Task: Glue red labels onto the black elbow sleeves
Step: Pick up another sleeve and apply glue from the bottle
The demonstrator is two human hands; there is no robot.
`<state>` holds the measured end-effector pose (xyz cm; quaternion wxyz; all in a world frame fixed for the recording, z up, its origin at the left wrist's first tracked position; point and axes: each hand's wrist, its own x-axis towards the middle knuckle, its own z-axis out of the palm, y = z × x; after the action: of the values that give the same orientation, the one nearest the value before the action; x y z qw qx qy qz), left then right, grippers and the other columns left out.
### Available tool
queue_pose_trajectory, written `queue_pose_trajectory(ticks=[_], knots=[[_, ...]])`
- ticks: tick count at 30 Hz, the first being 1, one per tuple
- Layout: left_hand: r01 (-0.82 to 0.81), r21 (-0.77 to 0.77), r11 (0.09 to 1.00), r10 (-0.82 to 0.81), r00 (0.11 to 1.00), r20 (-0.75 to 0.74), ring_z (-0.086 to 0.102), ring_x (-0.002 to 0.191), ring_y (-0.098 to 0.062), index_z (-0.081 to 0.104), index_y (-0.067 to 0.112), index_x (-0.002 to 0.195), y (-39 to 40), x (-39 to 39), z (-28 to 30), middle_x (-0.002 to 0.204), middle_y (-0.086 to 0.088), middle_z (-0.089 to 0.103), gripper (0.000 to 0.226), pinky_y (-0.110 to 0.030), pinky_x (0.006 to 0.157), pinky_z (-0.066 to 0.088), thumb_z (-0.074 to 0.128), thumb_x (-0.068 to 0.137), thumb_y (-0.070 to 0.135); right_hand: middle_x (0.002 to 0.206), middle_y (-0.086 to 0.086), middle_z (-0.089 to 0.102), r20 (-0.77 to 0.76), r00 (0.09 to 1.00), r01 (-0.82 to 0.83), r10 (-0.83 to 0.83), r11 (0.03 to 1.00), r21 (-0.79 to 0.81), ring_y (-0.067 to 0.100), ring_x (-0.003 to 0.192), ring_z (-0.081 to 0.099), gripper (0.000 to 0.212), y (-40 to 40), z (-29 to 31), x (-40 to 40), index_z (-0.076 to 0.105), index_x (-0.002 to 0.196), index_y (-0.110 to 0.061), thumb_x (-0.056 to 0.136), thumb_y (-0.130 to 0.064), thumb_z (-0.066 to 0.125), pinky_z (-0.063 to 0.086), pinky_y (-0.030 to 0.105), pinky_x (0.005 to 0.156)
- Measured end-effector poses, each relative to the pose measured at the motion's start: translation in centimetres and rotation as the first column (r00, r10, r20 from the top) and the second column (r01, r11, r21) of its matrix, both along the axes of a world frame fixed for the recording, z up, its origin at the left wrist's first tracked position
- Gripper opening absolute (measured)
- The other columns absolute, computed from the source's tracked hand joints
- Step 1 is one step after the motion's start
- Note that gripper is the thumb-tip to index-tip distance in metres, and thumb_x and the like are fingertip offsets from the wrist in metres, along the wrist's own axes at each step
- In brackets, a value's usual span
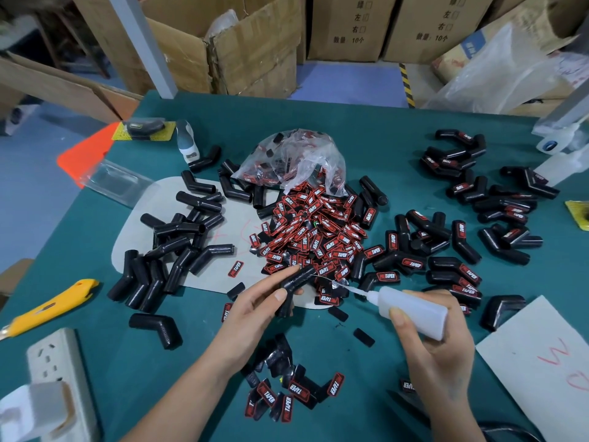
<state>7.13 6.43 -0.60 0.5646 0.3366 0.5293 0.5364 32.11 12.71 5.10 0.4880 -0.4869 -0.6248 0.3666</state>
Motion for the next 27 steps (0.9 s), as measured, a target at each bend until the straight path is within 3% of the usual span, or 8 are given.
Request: queue_pose_trajectory(ticks=[18, 23, 27], knots=[[0.009, -0.027, 1.0, -0.01, 0.998, -0.06, 0.062, 0.107, -0.007, 0.063, 0.033, 0.145, -0.06, -0.2, -0.11, 0.131, -0.001, 0.071, 0.058, -0.032, 0.098, 0.042, 0.071, 0.094, 0.059, 0.1, -0.027, 0.066, -0.002, 1.0, -0.004, 0.004, 1.0, -0.003, -0.005, 0.09, 0.064, 0.025, -0.04, -0.21, 0.08, 0.063, 0.1, -0.06, 0.08, -0.046, 0.069, 0.046, 0.005, 0.069], [0.007, -0.034, 0.999, -0.009, 0.998, -0.059, 0.059, 0.133, -0.02, 0.064, 0.034, 0.144, -0.13, -0.16, -0.03, 0.142, -0.005, 0.067, 0.051, -0.038, 0.108, 0.039, 0.07, 0.096, 0.05, 0.099, -0.023, 0.065, 0.024, 1.0, -0.015, 0.015, 1.0, 0.012, -0.003, 0.088, 0.063, 0.025, -0.1, -0.29, 0.03, 0.062, 0.1, -0.059, 0.081, -0.045, 0.069, 0.045, 0.005, 0.068], [0.003, -0.037, 0.999, -0.005, 0.998, -0.061, 0.058, 0.134, -0.021, 0.065, 0.034, 0.143, -0.1, -0.18, 0.05, 0.142, -0.004, 0.067, 0.048, -0.038, 0.106, 0.04, 0.067, 0.097, 0.044, 0.101, -0.026, 0.066, 0.0, 1.0, 0.001, -0.001, 1.0, 0.006, -0.005, 0.091, 0.064, 0.026, -0.03, -0.35, 0.05, 0.063, 0.101, -0.06, 0.08, -0.046, 0.069, 0.047, 0.005, 0.069]])
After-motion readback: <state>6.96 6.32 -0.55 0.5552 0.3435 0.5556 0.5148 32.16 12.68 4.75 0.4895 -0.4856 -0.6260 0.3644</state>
